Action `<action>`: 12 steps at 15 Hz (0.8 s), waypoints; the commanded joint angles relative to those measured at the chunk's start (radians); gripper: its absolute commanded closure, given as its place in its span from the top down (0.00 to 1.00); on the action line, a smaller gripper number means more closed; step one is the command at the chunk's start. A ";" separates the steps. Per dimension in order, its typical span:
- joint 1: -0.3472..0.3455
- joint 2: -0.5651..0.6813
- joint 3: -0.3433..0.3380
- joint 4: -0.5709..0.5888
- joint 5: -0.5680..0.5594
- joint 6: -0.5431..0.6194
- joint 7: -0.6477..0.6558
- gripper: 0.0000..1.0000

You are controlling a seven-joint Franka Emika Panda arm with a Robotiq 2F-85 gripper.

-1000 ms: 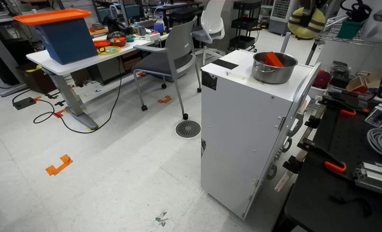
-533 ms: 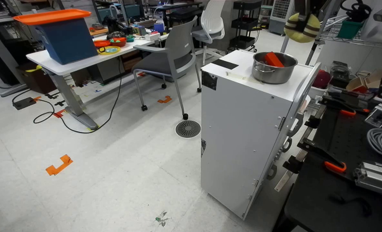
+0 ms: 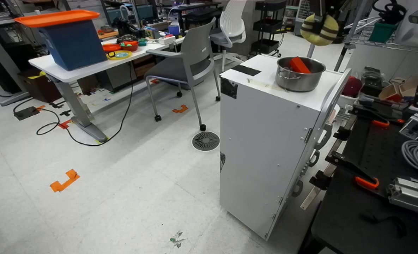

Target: Put the yellow and black plush toy in the silver pot.

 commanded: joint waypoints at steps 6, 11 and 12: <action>0.023 -0.004 0.019 0.004 0.042 0.004 0.014 0.88; 0.036 -0.036 0.039 -0.020 0.035 0.021 0.010 1.00; 0.039 -0.043 0.042 -0.025 0.030 0.025 0.012 1.00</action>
